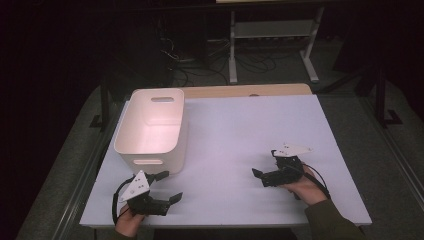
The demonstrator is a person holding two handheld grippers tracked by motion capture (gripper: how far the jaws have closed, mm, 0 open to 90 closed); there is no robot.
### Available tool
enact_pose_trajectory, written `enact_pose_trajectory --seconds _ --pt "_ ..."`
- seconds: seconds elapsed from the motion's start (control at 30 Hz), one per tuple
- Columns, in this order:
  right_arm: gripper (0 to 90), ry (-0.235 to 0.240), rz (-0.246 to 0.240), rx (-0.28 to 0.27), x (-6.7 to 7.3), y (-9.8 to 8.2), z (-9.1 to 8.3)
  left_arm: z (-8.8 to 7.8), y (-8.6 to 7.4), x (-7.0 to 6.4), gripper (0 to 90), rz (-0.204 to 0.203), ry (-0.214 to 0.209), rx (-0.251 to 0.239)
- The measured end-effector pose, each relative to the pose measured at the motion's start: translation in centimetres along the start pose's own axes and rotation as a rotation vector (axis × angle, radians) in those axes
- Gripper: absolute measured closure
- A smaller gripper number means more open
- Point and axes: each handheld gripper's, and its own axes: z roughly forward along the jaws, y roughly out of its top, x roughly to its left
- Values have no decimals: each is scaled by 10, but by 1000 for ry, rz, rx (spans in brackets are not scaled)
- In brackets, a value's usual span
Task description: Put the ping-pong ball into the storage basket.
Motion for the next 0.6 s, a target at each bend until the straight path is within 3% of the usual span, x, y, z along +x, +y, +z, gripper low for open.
enact_pose_trajectory --seconds 0.6 --pt "23 -34 24 -21 -4 -18 -18 0 0 0 141 0 0 -2"
